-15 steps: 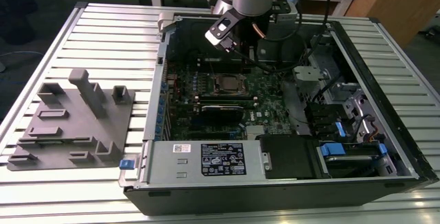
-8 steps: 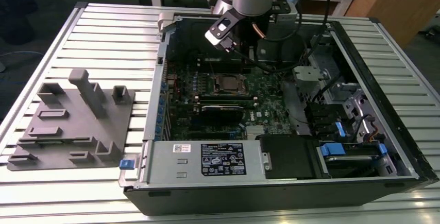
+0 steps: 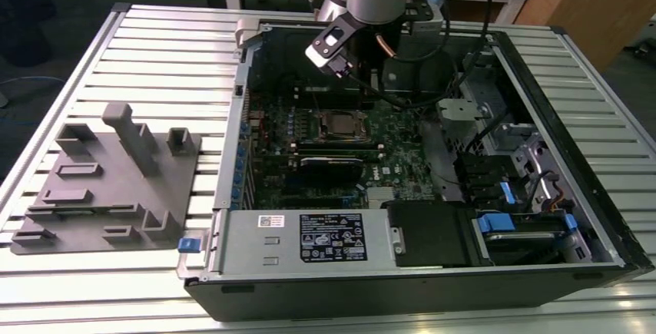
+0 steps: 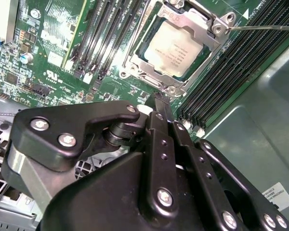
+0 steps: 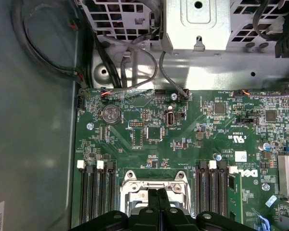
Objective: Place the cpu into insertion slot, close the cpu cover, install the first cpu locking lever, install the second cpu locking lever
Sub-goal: 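Close the cpu cover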
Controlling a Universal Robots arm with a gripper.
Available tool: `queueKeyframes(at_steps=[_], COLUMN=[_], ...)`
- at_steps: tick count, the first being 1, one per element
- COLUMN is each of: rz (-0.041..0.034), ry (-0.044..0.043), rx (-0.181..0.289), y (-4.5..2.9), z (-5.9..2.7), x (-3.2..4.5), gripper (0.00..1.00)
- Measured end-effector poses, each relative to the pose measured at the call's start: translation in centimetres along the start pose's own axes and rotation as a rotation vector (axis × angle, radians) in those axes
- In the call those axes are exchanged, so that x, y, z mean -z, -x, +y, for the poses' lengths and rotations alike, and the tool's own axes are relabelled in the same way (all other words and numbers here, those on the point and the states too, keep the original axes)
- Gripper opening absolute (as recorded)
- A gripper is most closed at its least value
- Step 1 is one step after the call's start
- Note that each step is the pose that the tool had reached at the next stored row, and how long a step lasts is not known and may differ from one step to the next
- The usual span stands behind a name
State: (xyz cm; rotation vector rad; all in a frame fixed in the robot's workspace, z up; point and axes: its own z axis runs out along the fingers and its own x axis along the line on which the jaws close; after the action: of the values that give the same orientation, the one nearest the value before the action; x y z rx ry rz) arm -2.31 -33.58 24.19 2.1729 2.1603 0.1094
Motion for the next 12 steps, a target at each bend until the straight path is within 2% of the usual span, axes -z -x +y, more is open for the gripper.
queueKeyframes(at_steps=[5, 12], rz=[0.0003, 0.0], ry=[-0.0001, 0.0012], rx=[0.0, 0.0], y=[0.0, 0.01], z=[-0.32, -2.06], x=[0.01, 0.14], gripper=[0.11, 0.11])
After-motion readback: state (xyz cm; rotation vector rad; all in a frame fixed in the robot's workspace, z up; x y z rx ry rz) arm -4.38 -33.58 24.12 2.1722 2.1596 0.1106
